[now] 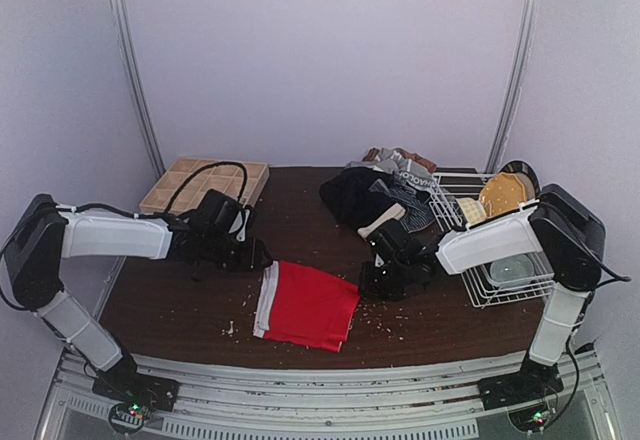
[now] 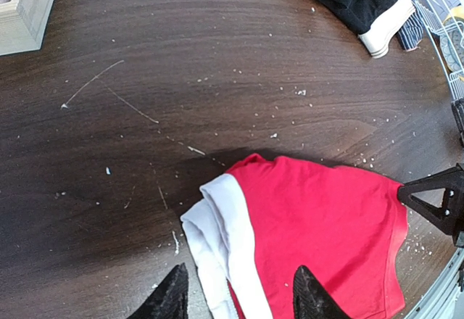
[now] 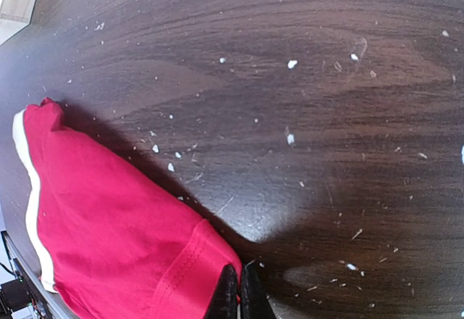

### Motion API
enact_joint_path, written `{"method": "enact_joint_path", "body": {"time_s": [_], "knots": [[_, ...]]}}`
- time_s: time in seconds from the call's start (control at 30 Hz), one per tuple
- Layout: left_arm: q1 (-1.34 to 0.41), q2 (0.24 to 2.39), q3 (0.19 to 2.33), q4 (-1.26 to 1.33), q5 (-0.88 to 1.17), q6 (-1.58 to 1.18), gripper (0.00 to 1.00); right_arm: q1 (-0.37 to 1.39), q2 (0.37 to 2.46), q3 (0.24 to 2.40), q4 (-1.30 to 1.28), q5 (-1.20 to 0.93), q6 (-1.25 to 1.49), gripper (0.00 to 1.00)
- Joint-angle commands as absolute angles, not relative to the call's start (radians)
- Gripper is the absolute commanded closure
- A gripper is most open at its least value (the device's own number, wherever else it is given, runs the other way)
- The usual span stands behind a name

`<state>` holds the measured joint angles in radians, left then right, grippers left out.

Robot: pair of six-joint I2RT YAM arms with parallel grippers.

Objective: Roll the underwear
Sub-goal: Smooth out the underwear at the center of the board.

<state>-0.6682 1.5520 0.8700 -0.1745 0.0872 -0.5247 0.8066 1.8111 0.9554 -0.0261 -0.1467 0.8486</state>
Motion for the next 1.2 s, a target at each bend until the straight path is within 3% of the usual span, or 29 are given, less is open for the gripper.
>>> {"method": "enact_joint_path", "body": {"time_s": [0.0, 0.13, 0.67, 0.8, 1.17], "knots": [[-0.663, 1.542, 0.860, -0.154, 0.084, -0.535, 0.53, 0.805, 1.817, 0.958, -0.078, -0.136, 0.821, 1.00], [-0.661, 1.554, 0.868, -0.151, 0.091, -0.541, 0.51, 0.798, 1.775, 0.952, -0.084, -0.115, 0.777, 1.00], [-0.642, 1.765, 1.022, -0.142, 0.216, -0.582, 0.19, 0.766, 1.673, 0.899, -0.136, -0.065, 0.661, 1.00], [-0.632, 1.826, 1.103, -0.191, 0.193, -0.569, 0.16, 0.766, 1.682, 0.904, -0.133, -0.072, 0.655, 1.00], [-0.609, 1.964, 1.172, -0.190, 0.300, -0.544, 0.39, 0.759, 1.674, 0.904, -0.138, -0.072, 0.643, 1.00]]}}
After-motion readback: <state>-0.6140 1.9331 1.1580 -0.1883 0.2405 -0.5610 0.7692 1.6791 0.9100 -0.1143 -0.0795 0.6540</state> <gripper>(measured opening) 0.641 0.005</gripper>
